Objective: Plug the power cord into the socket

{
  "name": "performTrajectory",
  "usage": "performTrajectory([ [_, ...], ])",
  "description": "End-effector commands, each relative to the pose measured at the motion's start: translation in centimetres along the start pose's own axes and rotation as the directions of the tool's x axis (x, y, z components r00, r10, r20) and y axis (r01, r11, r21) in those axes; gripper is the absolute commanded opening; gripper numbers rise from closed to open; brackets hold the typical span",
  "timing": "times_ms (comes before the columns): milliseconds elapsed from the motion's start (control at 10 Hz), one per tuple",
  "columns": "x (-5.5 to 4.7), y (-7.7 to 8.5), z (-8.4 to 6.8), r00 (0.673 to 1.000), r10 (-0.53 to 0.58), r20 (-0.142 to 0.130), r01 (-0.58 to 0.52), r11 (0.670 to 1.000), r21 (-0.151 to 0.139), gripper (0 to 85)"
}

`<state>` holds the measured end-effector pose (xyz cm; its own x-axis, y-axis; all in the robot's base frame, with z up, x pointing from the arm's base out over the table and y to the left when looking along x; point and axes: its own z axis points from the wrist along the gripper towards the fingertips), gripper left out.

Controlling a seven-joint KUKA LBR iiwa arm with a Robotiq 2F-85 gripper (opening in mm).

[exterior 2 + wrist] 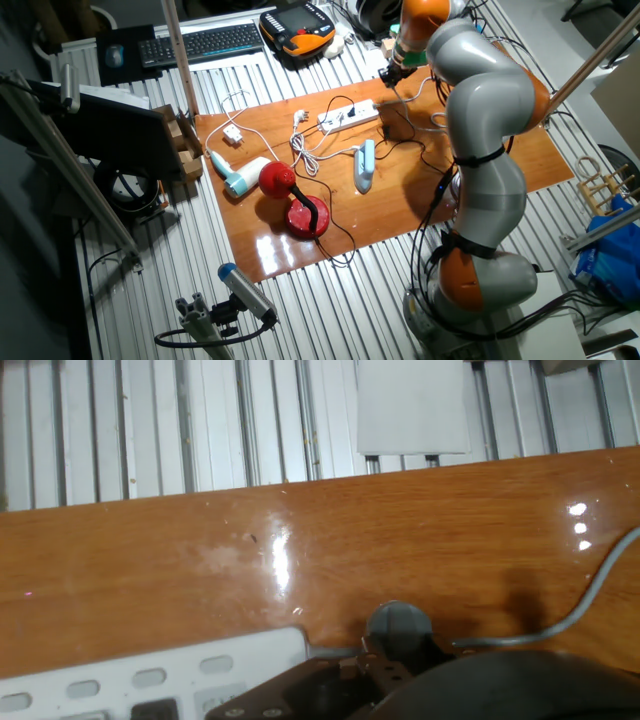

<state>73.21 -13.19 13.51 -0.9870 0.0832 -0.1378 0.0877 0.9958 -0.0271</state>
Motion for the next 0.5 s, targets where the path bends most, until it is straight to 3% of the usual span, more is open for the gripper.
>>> performTrajectory([
  [0, 0.3, -0.2, -0.8, 1.0, 0.01, -0.002, -0.01, 1.0, -0.006, 0.0],
  [400, 1.3, -0.9, -3.8, 1.0, 0.019, -0.02, -0.019, 1.0, -0.017, 0.0],
])
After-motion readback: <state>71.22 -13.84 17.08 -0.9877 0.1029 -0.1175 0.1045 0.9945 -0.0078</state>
